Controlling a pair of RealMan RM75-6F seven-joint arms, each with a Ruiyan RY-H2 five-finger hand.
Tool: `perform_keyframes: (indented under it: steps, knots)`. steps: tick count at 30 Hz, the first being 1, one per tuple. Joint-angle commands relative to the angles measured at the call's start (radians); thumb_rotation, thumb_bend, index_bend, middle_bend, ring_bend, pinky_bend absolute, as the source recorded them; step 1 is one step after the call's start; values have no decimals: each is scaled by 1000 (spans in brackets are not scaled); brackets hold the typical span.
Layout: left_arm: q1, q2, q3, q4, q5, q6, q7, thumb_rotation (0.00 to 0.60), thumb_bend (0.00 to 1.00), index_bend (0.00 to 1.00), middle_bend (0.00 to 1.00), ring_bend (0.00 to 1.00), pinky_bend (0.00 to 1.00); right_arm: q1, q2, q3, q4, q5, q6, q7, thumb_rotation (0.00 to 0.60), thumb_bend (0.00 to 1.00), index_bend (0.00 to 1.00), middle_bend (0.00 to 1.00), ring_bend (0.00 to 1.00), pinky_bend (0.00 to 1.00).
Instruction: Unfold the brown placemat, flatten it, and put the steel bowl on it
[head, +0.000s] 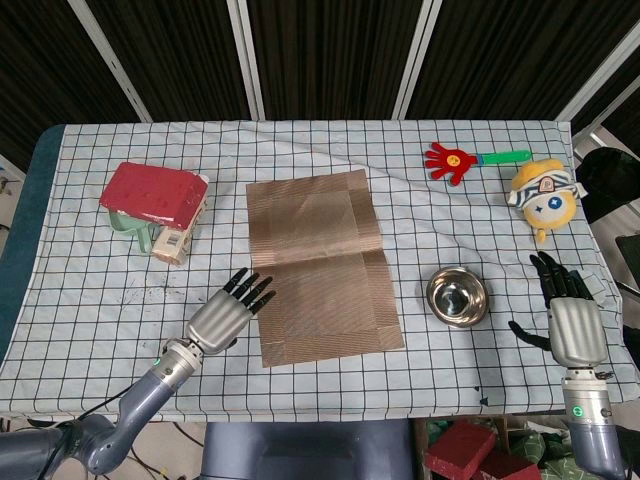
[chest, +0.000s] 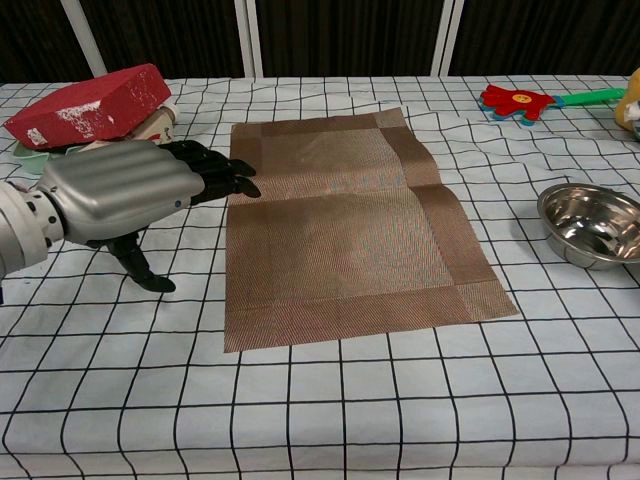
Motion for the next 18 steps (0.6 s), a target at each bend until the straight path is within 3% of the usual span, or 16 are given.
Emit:
perform_keyframes:
  steps: [1, 18]
  knots:
    - [-8, -18, 7, 9, 1, -7, 3, 600, 0, 93, 4, 0, 61, 0, 0, 1, 0, 0, -2, 0, 600, 72, 78, 54, 111, 208]
    - [-39, -116, 30, 68, -12, -17, 2, 600, 0, 92, 5, 0, 61, -5, 0, 14, -2, 10, -14, 1, 600, 74, 78, 54, 111, 208]
